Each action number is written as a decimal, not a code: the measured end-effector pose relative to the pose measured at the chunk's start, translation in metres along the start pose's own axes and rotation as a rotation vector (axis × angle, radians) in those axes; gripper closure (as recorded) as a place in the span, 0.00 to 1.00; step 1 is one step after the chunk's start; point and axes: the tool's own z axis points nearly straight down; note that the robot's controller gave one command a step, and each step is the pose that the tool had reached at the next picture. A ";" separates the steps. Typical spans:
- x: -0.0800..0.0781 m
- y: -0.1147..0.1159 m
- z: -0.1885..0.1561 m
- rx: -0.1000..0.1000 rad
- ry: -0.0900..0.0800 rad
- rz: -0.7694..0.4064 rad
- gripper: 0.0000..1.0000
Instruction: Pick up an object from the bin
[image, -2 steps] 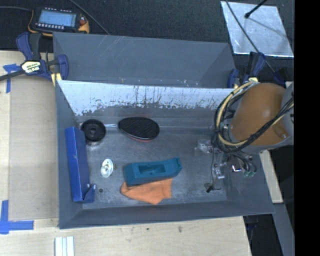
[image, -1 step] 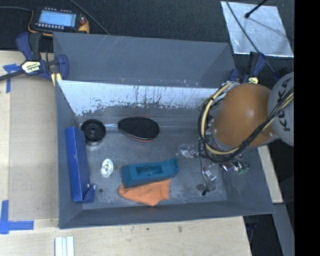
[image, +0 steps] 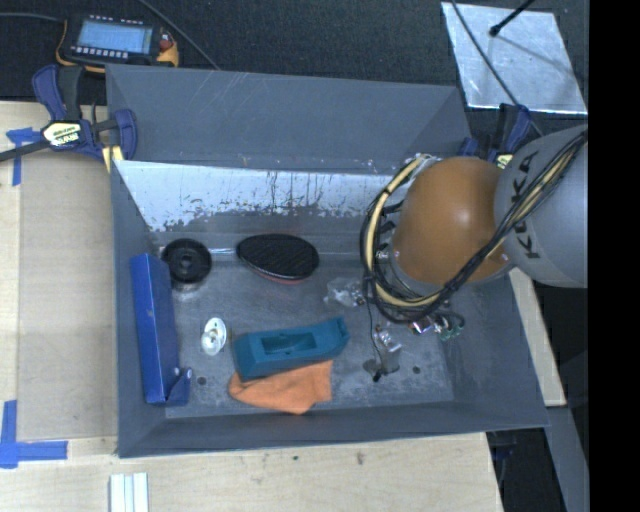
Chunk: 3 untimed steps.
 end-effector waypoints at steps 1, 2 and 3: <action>-0.034 0.046 0.036 -0.001 0.002 -0.099 0.00; -0.036 0.069 0.055 -0.001 0.002 -0.009 1.00; -0.036 0.069 0.055 -0.001 0.001 -0.009 1.00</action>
Offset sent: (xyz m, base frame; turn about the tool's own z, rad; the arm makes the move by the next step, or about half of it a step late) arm 0.0010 0.0786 -0.0559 -0.0099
